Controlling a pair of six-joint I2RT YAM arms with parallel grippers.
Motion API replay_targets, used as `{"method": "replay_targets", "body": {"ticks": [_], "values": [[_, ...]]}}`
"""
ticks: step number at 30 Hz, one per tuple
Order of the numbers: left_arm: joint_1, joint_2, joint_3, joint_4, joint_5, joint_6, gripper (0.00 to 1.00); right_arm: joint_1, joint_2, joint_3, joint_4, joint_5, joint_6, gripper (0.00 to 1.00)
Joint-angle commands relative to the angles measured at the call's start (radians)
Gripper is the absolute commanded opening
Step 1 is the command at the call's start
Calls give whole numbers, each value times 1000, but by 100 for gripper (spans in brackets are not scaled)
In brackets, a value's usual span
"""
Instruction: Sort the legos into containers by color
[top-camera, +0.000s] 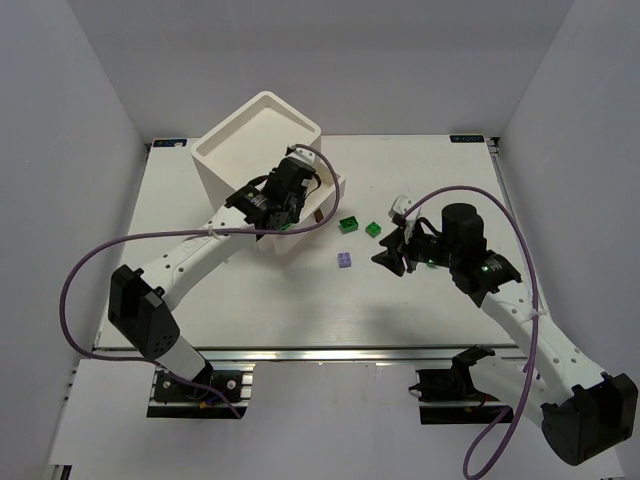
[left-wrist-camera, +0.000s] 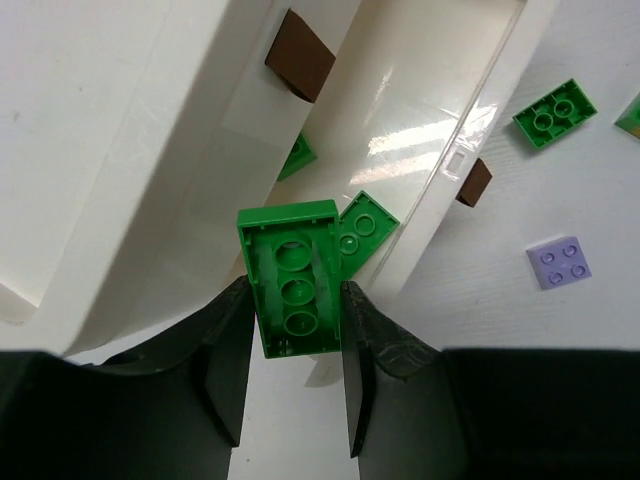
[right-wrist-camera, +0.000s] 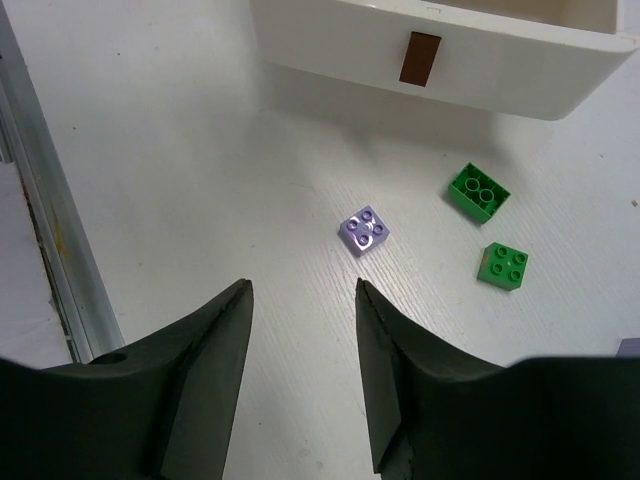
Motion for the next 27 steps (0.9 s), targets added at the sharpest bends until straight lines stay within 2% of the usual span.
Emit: {"method": "replay_targets", "body": {"ticks": [1, 5, 12, 17, 21, 22, 24, 25, 27], "values": [[-4, 5, 6, 43, -60, 28, 27, -10, 6, -14, 35, -13, 6, 52], [-4, 41, 12, 41, -78, 20, 42, -18, 6, -14, 32, -16, 5, 54], [-4, 54, 0, 55, -109, 6, 55, -30, 11, -17, 32, -25, 5, 55], [-4, 55, 1, 52, -116, 8, 61, -36, 14, -17, 29, -31, 5, 56], [-4, 43, 6, 49, -104, -6, 62, -39, 17, -17, 29, -31, 0, 57], [-4, 35, 9, 44, -75, -15, 59, -44, 17, -15, 27, -28, 0, 57], [-4, -12, 3, 46, -19, -41, 48, -50, 26, -14, 27, -13, 2, 58], [-4, -35, -11, 55, 68, -47, 30, -58, 27, -14, 29, -5, 5, 60], [-4, -144, -78, 92, 149, -69, 14, -59, 46, -5, 29, 35, 11, 64]]}}
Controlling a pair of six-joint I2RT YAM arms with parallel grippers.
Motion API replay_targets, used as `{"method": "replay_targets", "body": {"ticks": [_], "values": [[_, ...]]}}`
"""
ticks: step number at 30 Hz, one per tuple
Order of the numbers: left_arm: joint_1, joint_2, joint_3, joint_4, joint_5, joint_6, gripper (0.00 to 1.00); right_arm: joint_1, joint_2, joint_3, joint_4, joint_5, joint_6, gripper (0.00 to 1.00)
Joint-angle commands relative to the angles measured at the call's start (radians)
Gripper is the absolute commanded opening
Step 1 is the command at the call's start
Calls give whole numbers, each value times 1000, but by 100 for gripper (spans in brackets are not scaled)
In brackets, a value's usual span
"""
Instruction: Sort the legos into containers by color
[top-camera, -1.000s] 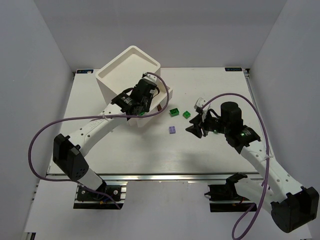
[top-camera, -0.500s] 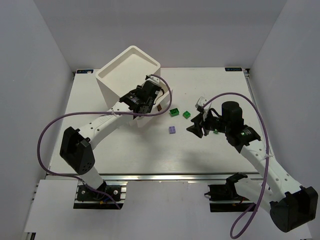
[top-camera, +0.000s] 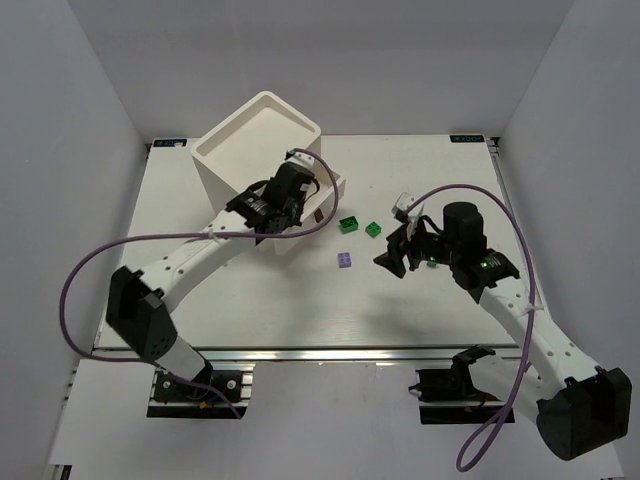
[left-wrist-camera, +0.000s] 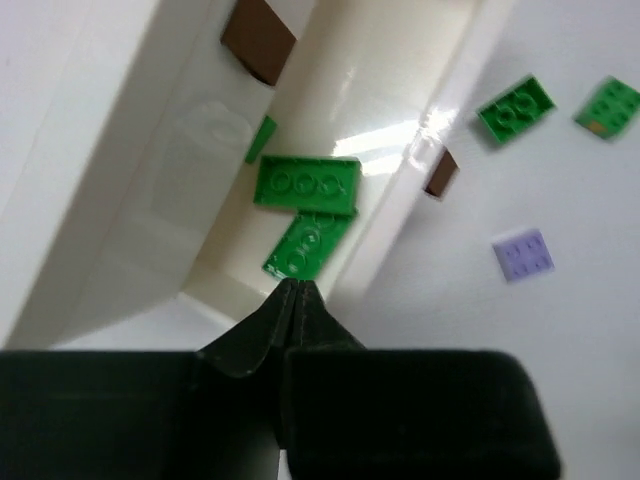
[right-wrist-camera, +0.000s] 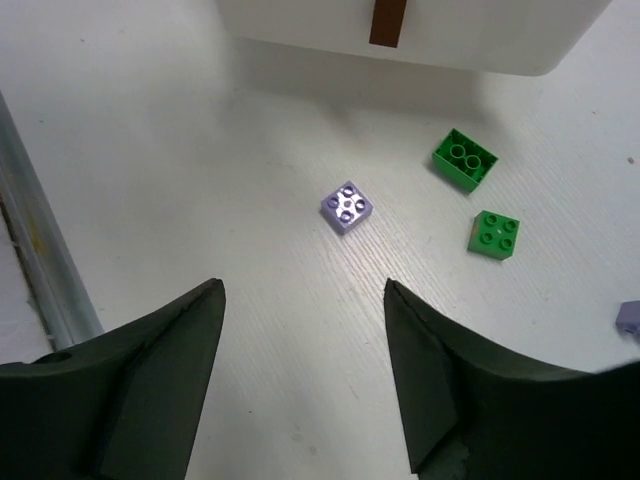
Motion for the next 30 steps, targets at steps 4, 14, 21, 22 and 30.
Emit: {"method": "replay_targets", "body": {"ticks": [4, 14, 21, 22, 30], "values": [[-4, -429, -248, 137, 357, -54, 36, -22, 68, 47, 17, 109, 27, 86], [5, -958, -526, 58, 437, -35, 76, -44, 511, 338, -30, 336, 31, 89], [14, -1081, -640, 58, 394, -29, 77, -36, 866, 589, -88, 340, 15, 88], [14, -1086, -649, 59, 376, -32, 77, -36, 888, 612, -101, 337, 10, 88], [5, -1159, -717, 91, 370, -25, 81, -30, 1020, 688, -133, 351, -25, 83]]}}
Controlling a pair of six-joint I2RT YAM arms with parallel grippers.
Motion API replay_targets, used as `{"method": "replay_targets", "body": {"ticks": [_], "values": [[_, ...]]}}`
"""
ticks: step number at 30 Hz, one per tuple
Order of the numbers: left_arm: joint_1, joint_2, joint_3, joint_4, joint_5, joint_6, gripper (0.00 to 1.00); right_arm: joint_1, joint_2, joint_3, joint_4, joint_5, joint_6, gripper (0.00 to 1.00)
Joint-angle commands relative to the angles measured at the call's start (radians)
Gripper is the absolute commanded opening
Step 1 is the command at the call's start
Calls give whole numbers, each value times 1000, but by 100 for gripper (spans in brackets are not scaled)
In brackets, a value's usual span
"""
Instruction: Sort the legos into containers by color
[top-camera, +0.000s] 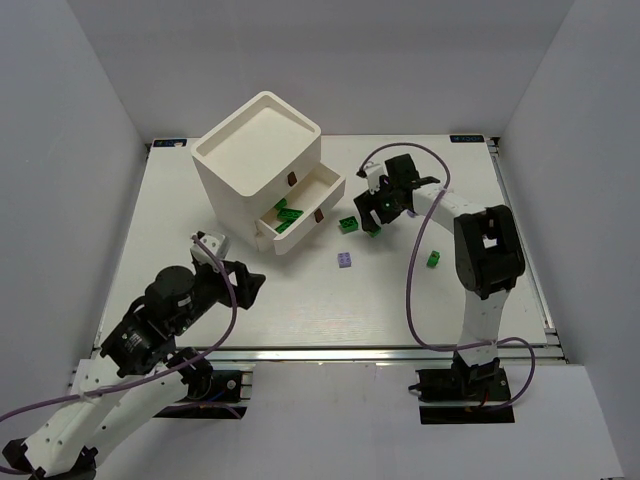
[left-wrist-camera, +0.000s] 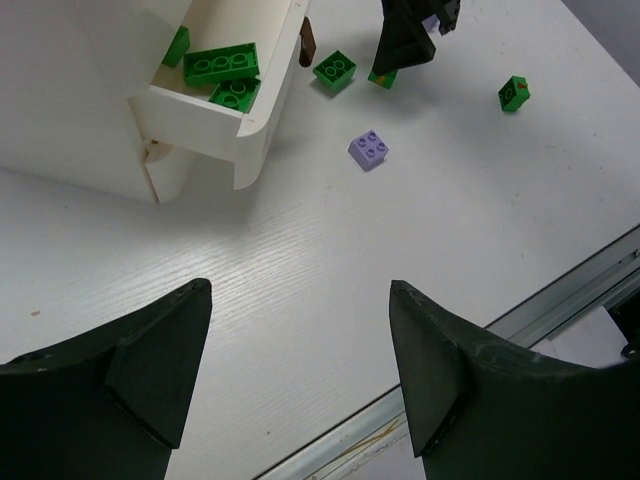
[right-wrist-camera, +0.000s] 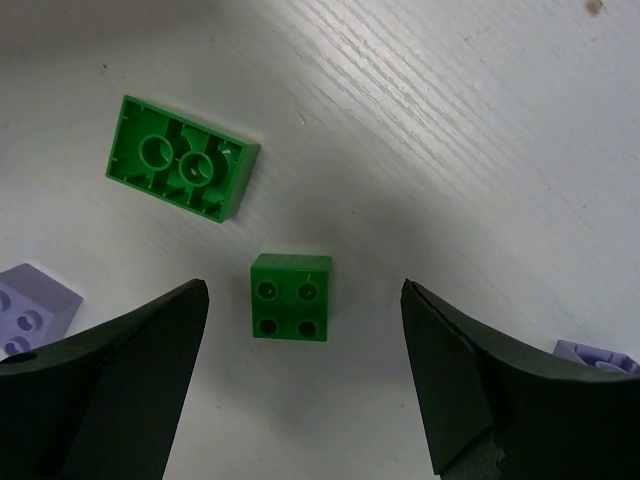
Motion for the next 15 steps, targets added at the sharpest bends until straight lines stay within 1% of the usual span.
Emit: {"method": "replay_targets", "body": {"ticks": [1, 7, 9, 15], "values": [[-1, -22, -3, 23, -21, 9, 82, 7, 14, 46, -30, 16, -32, 82], [-1, -82, -26, 30, -36, -17, 86, 8, 41, 31, -37, 19, -58, 74], [-1, -96, -29, 25, -53, -23, 86, 8, 51, 32, -32, 22, -64, 70], [-1, -121, -32, 20, -79, -38, 88, 4, 64, 23, -17, 36, -75, 63]]}}
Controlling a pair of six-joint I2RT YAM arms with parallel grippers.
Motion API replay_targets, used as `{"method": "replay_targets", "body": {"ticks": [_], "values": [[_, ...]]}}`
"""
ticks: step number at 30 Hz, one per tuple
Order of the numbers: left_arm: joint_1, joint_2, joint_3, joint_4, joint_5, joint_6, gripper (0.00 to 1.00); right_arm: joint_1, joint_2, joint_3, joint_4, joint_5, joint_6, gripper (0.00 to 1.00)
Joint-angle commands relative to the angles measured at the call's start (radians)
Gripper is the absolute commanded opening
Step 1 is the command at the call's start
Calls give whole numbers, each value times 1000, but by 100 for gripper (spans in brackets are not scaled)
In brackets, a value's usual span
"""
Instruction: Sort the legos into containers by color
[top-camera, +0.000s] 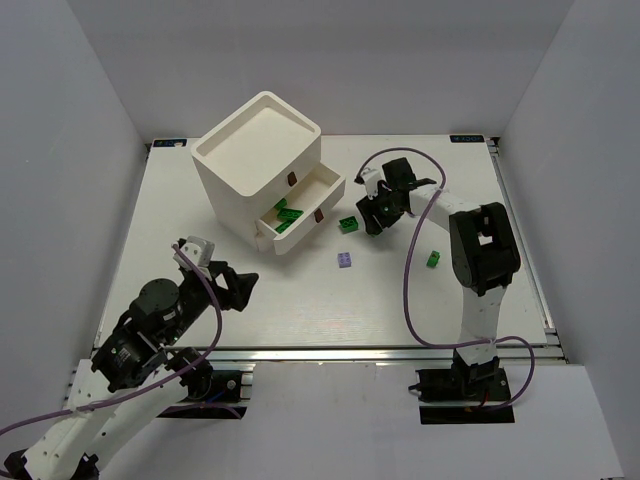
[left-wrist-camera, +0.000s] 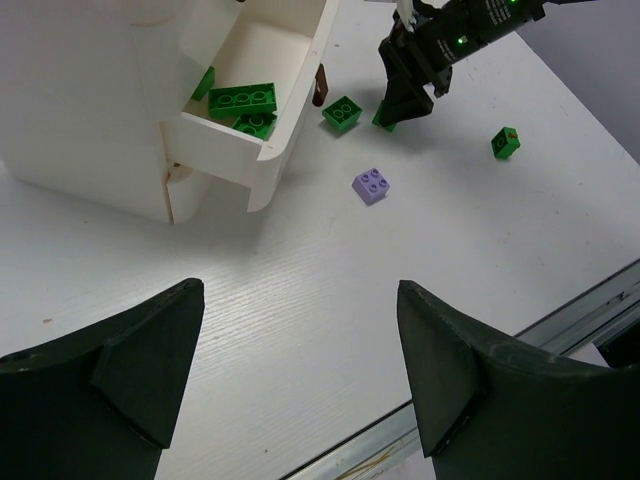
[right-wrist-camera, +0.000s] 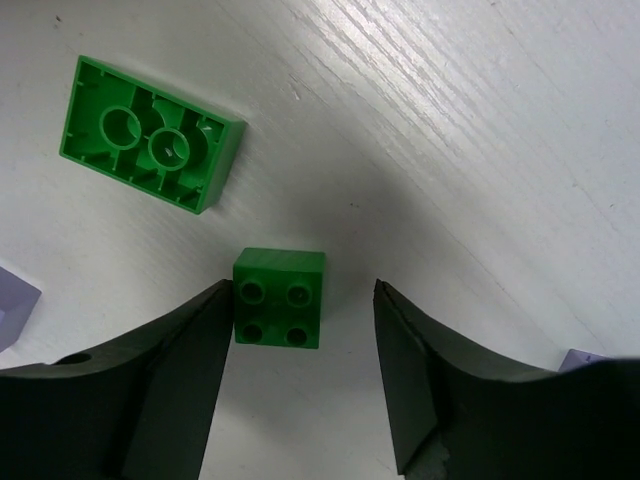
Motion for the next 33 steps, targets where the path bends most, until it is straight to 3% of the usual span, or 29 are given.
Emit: {"method": "replay_targets", "body": {"ticks": [1, 7, 12, 17, 24, 33], "values": [[-1, -5, -5, 4, -29, -18, 88, -2, 24, 18, 8, 12, -23, 60], [-1, -8, -5, -1, -43, -23, 88, 1, 27, 5, 14, -1, -39, 42], [-1, -15, -8, -2, -52, -27, 88, -3, 2, -1, -4, 2, -66, 18], [-1, -15, -8, -2, -56, -30, 89, 4, -200, -56, -26, -26, -132, 4], [-1, -5, -8, -5, -62, -32, 89, 109, -398, -2, -84, -234, -175, 0], [-1, -20, -6, -14, -90, -46, 90, 311, -280, 227, 3, -226, 0, 5]]}}
